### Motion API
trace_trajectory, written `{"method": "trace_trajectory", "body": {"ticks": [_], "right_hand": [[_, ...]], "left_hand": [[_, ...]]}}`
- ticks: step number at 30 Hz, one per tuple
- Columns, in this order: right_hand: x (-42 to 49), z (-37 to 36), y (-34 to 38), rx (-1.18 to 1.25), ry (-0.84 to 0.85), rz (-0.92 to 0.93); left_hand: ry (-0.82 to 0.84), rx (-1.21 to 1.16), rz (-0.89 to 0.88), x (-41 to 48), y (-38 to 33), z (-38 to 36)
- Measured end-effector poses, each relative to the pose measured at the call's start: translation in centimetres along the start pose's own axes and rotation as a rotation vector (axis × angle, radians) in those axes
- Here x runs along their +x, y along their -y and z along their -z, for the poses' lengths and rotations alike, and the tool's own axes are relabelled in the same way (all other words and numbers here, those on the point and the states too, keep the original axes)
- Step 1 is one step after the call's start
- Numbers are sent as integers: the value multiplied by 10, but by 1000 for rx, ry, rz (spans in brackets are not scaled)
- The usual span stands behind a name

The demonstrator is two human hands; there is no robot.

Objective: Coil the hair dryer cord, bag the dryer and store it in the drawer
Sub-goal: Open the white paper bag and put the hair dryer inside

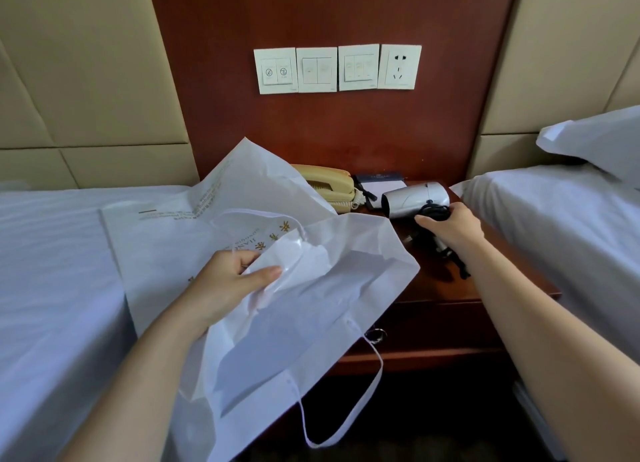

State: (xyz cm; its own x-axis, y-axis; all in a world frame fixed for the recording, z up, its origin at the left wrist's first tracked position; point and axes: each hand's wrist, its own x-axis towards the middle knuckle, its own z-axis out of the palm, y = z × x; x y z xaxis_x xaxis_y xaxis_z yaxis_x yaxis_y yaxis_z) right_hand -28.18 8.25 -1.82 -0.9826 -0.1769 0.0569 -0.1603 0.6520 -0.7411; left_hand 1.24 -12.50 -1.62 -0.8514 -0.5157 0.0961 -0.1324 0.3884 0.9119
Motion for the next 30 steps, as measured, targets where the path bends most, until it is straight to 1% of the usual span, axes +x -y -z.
{"method": "trace_trajectory", "body": {"ticks": [5,7,10,14,16,18,21,23,26,30], "right_hand": [[-2,2,-1,-71,-6,-32],[-4,6,-2,-90,22,-59],[-4,10,-4,-79,107,-60],[-6,12,-10,-8,118,-53],[-12,16,-8,81,114,-73],[-14,20,-10,217,152,-131],[-15,26,-18,531,188,-216],[-21,31,-18,687,205,-240],[-33,42,-10,768,231,-166],[-53,55,5,935,356,-52]], "left_hand": [[-30,-10,8,1,-1,-1],[-35,-21,15,0,-5,-4],[-36,-26,7,-2,-10,-7],[-41,-25,19,-3,-10,-7],[-56,-36,15,-3,-10,-7],[-80,-35,7,-4,-12,-8],[-127,-11,-3,-4,-12,-10],[-146,-31,-2,-6,-13,-9],[-180,-63,-17,-9,-15,-9],[-270,-65,-42,-17,-25,-16]]}}
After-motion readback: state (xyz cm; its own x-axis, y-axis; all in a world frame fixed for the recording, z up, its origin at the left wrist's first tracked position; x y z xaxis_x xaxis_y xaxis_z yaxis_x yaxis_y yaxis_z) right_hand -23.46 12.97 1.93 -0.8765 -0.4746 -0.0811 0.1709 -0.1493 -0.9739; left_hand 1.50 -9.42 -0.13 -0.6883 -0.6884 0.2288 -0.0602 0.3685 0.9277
